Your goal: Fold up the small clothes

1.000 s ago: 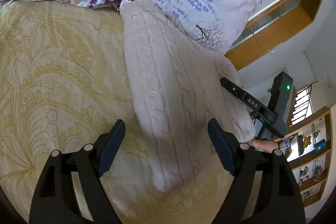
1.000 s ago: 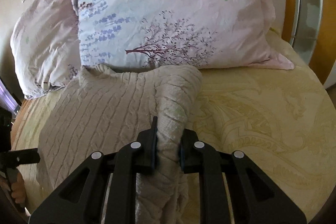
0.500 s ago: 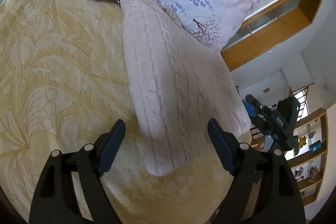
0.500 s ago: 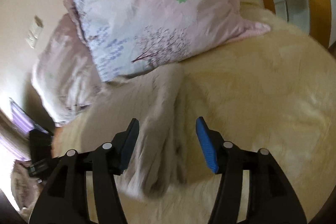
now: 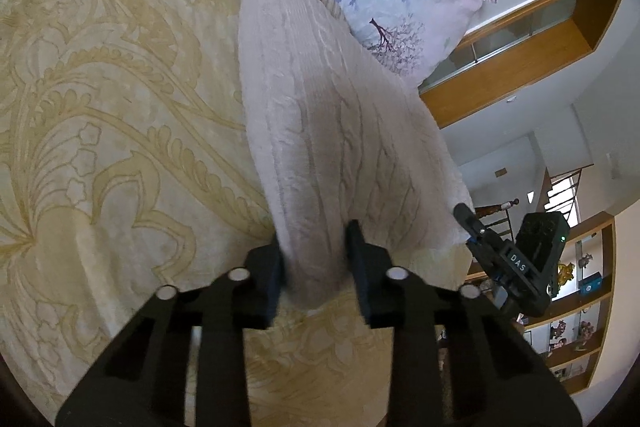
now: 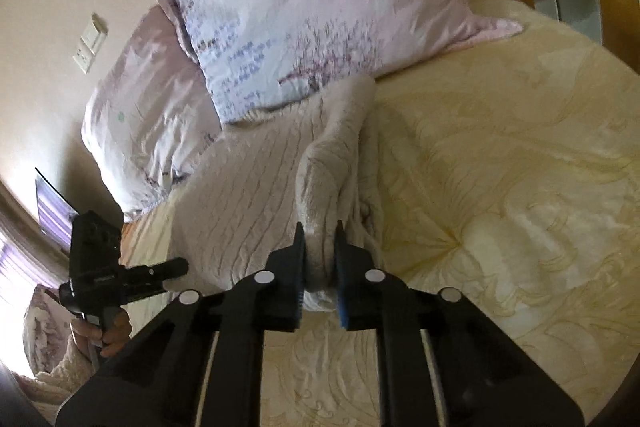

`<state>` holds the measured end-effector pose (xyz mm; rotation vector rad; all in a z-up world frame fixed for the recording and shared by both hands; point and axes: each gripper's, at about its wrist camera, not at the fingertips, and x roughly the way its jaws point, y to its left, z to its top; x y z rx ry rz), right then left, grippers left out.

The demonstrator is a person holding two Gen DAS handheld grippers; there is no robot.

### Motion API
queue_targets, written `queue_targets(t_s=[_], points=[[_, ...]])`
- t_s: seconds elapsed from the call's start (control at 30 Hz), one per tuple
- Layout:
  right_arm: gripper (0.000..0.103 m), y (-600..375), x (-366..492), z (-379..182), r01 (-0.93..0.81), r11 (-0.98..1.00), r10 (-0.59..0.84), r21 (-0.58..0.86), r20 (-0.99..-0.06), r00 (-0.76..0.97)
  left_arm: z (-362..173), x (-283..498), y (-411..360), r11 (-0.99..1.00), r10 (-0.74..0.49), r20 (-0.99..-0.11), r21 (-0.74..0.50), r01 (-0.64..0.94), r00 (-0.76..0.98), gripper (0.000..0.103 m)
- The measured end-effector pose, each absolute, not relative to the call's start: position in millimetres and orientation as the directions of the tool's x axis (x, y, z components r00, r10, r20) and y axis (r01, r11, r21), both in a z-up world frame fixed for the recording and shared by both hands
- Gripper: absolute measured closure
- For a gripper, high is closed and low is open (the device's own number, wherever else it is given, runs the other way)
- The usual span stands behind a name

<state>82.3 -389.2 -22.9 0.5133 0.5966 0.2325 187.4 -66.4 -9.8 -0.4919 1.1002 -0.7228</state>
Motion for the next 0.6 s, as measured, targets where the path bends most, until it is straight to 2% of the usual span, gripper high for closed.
queue_targets(t_s=[0.13,0.27,0.5,0.57,0.6], points=[[0.093,-386.6,74.5,-19.6,-0.039,0.885,0.291,0.463,-0.487,0.823,-8.2,182.3,-64.2,0.677,-0.736,-0.617,-0.676,0.292,0.278,0.085],[0.093,-385.6,80.7,-41.8,0.033,0.918,0.220,0.395,-0.579,0.785,-11.7,179.4,-62.9,0.672,-0.740,-0.613,-0.681,0.289,0.277,0.086],[0.093,-394.5,82.5,-51.7,0.046,0.889,0.259,0.455,-0.583,0.770,-17.1,176.8,-62.3,0.667,-0.745,-0.608,-0.694,0.271,0.275,0.085],[0.091,-396.2,82.4,-51.3,0.042,0.876,0.283,0.480,-0.583,0.762,-14.9,177.7,-62.3,0.664,-0.747,-0.610,-0.697,0.269,0.264,0.083],[0.087,-397.4,83.1,-50.2,0.042,0.869,0.295,0.492,-0.584,0.756,-14.1,177.4,-61.3,0.661,-0.750,-0.609,-0.701,0.268,0.257,0.078]])
